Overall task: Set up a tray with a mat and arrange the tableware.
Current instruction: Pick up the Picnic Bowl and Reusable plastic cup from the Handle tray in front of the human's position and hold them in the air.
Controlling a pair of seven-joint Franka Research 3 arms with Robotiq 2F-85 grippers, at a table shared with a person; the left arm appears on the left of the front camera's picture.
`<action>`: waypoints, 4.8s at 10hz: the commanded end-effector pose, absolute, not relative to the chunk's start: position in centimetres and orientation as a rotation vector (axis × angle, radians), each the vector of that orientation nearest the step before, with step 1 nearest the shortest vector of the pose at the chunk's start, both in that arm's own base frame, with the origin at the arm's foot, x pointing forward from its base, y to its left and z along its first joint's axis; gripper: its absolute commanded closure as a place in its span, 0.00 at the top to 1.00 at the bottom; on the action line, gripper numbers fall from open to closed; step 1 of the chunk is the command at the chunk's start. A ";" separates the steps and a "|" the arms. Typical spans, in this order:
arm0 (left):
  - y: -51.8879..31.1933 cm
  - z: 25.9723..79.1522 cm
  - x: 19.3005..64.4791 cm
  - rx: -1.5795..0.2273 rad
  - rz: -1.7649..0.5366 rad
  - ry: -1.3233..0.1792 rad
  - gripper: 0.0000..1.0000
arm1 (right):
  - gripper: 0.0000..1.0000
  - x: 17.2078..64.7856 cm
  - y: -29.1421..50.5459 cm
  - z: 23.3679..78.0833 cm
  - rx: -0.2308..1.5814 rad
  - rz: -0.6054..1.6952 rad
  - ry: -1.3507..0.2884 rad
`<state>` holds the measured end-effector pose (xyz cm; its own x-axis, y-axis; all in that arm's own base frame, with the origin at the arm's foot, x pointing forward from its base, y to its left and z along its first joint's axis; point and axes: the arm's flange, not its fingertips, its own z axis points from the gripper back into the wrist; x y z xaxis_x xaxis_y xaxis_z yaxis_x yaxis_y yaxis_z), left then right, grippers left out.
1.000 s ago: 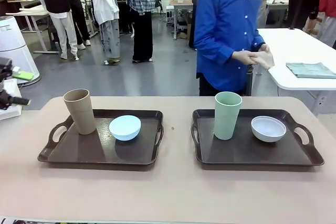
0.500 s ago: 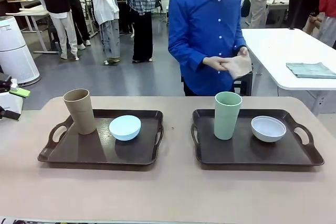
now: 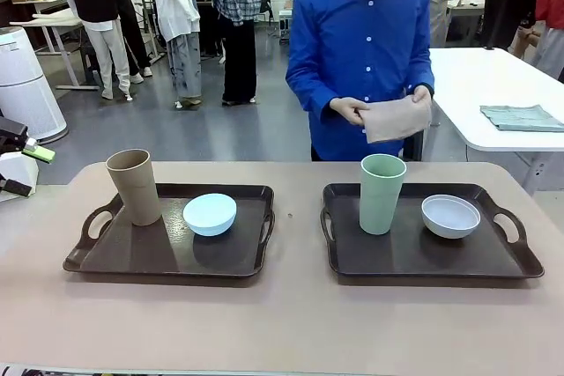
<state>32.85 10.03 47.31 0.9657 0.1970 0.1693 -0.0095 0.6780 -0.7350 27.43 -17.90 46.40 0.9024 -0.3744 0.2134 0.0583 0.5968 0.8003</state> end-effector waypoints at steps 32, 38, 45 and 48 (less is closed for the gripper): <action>-17.1 64.3 36.4 -0.252 -0.994 -0.626 1.00 | 1.00 35.3 -5.2 49.9 0.218 -0.318 -0.138; -20.7 62.9 36.4 -0.267 -1.021 -0.608 1.00 | 1.00 35.9 -4.0 49.3 0.233 -0.296 -0.123; -26.3 61.8 48.8 -0.454 -1.542 -0.715 1.00 | 1.00 46.3 1.0 47.1 0.038 0.013 -0.122; -30.7 58.0 52.1 -0.547 -1.770 -0.592 1.00 | 1.00 48.9 1.1 44.1 -0.023 0.100 -0.127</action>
<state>50.76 -30.35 57.42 -0.2104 -0.7190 0.6624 0.9776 -0.1611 0.1357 48.33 1.72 44.33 0.9932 0.0705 0.0925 -0.0695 0.9975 -0.0135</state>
